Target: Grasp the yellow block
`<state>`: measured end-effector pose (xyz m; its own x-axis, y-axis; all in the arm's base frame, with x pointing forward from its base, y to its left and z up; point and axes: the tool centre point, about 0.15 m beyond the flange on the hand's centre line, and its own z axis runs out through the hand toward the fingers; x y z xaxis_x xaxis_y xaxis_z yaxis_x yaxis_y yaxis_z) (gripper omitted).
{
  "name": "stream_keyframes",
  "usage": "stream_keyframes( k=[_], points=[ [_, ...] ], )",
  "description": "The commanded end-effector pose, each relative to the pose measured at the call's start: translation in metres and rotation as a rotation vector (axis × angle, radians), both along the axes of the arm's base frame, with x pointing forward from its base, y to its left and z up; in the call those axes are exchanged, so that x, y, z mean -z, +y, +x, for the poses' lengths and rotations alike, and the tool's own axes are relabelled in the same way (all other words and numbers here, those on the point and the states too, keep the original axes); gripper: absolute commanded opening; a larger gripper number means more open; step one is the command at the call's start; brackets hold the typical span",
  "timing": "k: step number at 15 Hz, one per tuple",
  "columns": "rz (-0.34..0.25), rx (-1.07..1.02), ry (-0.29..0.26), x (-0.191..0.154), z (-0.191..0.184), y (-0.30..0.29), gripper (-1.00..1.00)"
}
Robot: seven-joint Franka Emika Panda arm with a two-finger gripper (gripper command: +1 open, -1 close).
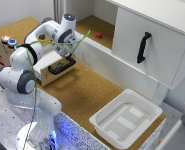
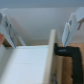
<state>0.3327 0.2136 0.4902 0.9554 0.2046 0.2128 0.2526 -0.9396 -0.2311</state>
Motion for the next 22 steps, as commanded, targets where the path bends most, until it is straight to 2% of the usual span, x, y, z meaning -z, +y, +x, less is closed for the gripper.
stream_keyframes(
  k=[1,5,7,9,12,17,22],
  points=[
    [-0.188,-0.197,0.053,-0.034,0.012,0.09,1.0],
    [-0.28,-0.377,0.016,-0.039,0.003,0.15,1.0],
    [-0.366,-0.469,-0.002,-0.032,-0.005,0.183,1.0],
    [-0.423,-0.526,0.009,-0.019,-0.009,0.205,1.0],
    [-0.423,-0.588,0.041,-0.002,-0.01,0.232,1.0],
    [-0.505,-0.635,0.061,0.014,-0.018,0.259,1.0],
    [-0.518,-0.589,0.121,0.037,-0.021,0.266,1.0]
  ],
)
